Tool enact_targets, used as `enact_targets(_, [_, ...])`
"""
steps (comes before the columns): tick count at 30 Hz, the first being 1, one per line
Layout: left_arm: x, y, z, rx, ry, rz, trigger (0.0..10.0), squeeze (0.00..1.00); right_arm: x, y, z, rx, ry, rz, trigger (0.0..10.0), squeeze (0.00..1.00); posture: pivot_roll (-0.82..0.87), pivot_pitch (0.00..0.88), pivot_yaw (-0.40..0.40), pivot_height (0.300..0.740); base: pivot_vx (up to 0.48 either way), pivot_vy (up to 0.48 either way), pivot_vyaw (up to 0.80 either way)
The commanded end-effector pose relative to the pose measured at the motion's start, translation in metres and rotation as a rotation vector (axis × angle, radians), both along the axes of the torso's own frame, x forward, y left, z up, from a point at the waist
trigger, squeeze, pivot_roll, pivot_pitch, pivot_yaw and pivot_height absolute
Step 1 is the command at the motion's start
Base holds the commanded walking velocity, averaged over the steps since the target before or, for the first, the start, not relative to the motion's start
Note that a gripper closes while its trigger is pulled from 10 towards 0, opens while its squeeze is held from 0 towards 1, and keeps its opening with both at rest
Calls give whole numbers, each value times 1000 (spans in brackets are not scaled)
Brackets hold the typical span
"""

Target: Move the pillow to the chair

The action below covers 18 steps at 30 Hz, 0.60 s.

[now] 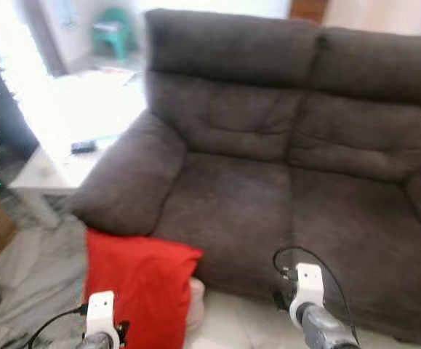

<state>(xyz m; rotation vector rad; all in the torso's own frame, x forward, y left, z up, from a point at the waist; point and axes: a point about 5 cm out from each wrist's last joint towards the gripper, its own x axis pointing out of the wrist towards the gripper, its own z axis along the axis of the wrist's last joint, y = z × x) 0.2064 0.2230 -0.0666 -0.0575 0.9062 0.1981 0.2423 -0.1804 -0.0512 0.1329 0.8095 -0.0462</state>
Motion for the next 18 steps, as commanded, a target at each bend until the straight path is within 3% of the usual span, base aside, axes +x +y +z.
enact_targets(1, [-3, -1, -2, -7, 16, 1, 10000, 0, 1, 0, 1, 0, -3, 8, 10000, 0, 34, 3, -27, 740, 0, 0, 800])
enact_targets(18, [-3, -1, -2, -5, 16, -9, 10000, 0, 1, 1, 0, -7, 4, 29, 10000, 0, 36, 7, -26, 740, 0, 0, 800])
